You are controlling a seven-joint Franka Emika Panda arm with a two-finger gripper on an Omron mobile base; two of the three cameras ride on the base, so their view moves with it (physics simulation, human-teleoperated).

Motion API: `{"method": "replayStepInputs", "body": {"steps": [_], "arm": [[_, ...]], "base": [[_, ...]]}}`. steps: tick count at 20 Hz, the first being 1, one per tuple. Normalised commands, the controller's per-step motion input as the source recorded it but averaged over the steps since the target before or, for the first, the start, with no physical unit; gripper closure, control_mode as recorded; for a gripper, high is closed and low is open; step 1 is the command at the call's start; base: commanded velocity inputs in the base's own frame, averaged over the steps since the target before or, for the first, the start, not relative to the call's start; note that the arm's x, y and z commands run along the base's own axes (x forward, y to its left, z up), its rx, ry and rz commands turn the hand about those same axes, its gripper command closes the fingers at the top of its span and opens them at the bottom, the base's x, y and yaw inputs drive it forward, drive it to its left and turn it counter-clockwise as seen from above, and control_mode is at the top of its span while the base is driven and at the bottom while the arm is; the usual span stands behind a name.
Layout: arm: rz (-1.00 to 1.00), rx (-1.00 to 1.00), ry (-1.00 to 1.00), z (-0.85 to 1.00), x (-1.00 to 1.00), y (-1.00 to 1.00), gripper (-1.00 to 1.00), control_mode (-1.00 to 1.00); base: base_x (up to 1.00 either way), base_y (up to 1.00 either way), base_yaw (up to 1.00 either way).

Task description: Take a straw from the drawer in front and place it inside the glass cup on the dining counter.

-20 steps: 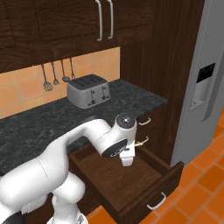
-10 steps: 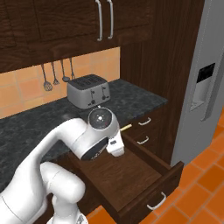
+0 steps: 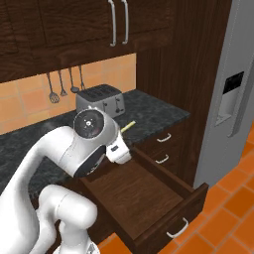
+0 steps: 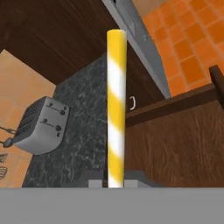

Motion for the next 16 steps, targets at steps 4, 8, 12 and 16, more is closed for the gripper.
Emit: {"method": "replayStepInputs", "body": {"steps": [4,8,12,16], "arm": [[0.0,-0.09,0.0,0.41,-0.38,0.25,1.0,-1.0],[-0.03,-0.06,0.0,0.16,-0.57,0.24,1.0,-1.0],[-0.02,-0.06,-0.04,0.0,-0.63,0.2,1.0,-1.0],[0.0,-0.03,-0.03,0.0,-0.14,0.08,1.0,1.0]], "base": [[0.0,0.0,0.0],[0.0,0.0,0.0],[0.0,0.0,0.0],[-0.45,0.05,-0.01]]}}
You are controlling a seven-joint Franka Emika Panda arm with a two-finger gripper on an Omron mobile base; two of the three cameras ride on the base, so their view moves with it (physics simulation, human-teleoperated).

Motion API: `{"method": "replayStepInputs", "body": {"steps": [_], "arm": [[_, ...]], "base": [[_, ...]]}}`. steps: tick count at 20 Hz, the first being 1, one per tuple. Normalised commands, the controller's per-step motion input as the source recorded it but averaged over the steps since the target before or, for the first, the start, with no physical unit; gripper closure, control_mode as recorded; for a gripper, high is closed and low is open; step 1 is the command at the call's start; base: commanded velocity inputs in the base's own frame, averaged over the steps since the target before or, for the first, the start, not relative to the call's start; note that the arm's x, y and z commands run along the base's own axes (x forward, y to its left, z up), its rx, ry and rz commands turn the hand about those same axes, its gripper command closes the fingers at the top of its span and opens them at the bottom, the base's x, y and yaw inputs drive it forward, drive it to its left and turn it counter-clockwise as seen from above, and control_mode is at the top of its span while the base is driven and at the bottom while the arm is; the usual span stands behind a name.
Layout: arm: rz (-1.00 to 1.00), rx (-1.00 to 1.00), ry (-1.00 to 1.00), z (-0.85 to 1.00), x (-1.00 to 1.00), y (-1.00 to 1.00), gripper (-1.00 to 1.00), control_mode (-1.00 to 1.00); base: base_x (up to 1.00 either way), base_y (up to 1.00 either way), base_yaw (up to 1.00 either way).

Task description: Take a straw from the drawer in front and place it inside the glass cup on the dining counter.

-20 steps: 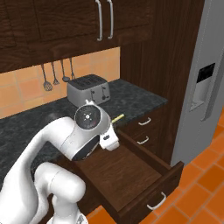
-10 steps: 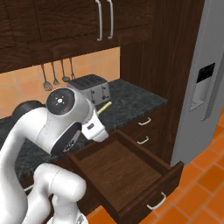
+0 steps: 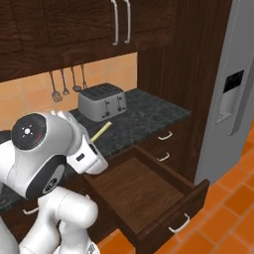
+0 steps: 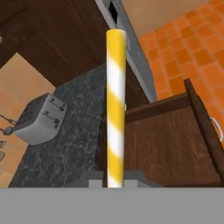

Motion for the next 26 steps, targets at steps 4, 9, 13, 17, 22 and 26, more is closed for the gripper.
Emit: {"method": "replayStepInputs", "body": {"steps": [4,9,13,17,22,26], "arm": [[0.0,0.0,0.0,0.0,0.0,0.0,1.0,1.0],[0.0,0.0,0.0,0.0,0.0,0.0,1.0,1.0],[0.0,0.0,0.0,0.0,0.0,0.0,1.0,1.0],[0.0,0.0,0.0,0.0,0.0,0.0,1.0,1.0],[0.0,0.0,0.0,0.0,0.0,0.0,1.0,1.0],[0.0,0.0,0.0,0.0,0.0,0.0,1.0,1.0]], "base": [[-0.49,0.18,-0.21],[-0.43,0.13,-0.5],[-0.38,0.05,-0.64],[-0.28,0.02,-0.74],[-0.2,0.0,-0.75],[-0.14,-0.01,-0.72]]}}
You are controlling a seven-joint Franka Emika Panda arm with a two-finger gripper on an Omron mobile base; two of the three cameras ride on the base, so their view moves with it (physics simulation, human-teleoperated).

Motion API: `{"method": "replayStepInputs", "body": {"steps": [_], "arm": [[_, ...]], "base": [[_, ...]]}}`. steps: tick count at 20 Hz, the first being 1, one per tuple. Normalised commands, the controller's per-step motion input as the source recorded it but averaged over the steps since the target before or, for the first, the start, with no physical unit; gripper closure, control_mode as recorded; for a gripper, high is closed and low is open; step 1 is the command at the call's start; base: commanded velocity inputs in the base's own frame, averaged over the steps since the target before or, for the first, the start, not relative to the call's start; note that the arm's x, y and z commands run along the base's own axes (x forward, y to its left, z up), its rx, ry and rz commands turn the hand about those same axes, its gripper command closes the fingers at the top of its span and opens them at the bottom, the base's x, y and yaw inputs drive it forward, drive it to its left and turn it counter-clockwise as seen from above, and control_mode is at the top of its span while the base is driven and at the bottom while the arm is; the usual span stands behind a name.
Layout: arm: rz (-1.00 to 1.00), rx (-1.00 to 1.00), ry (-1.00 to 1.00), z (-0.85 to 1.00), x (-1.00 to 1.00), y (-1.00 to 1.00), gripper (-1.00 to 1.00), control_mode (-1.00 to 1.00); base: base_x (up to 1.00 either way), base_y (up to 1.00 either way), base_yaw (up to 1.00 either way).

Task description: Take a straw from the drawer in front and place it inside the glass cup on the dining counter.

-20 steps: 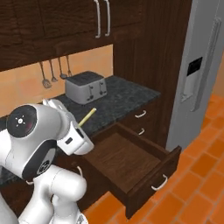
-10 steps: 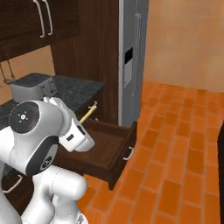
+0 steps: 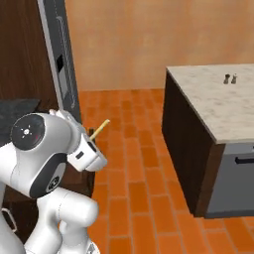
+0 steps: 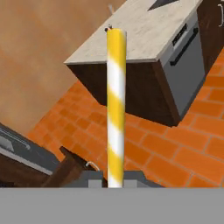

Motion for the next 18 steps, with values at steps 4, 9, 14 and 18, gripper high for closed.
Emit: {"method": "replayStepInputs", "body": {"steps": [4,9,14,18], "arm": [[0.0,0.0,0.0,0.0,0.0,0.0,1.0,1.0],[0.0,0.0,0.0,0.0,0.0,0.0,1.0,1.0],[0.0,0.0,0.0,0.0,0.0,0.0,1.0,1.0],[0.0,0.0,0.0,0.0,0.0,0.0,1.0,1.0]], "base": [[0.0,-0.08,-0.62],[0.54,-0.13,-0.35],[0.96,-0.33,-0.01],[0.97,-0.22,0.07]]}}
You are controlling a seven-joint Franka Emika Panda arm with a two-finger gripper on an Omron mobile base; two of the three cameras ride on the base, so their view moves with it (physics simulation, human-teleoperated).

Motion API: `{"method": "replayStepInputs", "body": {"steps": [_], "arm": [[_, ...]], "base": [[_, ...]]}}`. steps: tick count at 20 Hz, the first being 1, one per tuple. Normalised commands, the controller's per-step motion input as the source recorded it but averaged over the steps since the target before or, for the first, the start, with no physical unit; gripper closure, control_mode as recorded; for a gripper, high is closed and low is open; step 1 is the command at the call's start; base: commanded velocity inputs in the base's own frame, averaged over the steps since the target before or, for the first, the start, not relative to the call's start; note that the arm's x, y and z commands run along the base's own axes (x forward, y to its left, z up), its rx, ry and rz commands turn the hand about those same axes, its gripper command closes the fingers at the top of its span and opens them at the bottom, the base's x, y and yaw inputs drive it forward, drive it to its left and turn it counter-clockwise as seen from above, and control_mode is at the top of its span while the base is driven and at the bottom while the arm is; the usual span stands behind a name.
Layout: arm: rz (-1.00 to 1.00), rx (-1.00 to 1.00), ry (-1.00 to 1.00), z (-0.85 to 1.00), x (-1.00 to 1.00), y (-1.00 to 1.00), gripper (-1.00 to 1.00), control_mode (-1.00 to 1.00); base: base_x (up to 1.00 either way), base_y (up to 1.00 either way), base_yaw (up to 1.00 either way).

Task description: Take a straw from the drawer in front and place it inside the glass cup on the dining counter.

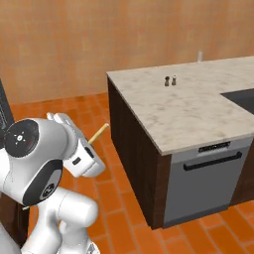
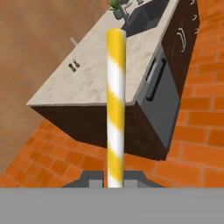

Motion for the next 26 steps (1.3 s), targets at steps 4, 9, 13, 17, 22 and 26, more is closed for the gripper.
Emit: {"method": "replayStepInputs", "body": {"steps": [4,9,13,17,22,26], "arm": [[0.0,0.0,0.0,0.0,0.0,0.0,1.0,1.0],[0.0,0.0,0.0,0.0,0.0,0.0,1.0,1.0],[0.0,0.0,0.0,0.0,0.0,0.0,1.0,1.0],[0.0,0.0,0.0,0.0,0.0,0.0,1.0,1.0],[0.0,0.0,0.0,0.0,0.0,0.0,1.0,1.0],[0.0,0.0,0.0,0.0,0.0,0.0,1.0,1.0]], "base": [[1.0,-0.03,0.16],[1.0,0.0,0.16],[1.0,0.14,0.08],[1.0,0.4,0.0],[1.0,0.53,0.0],[1.0,0.65,0.0]]}}
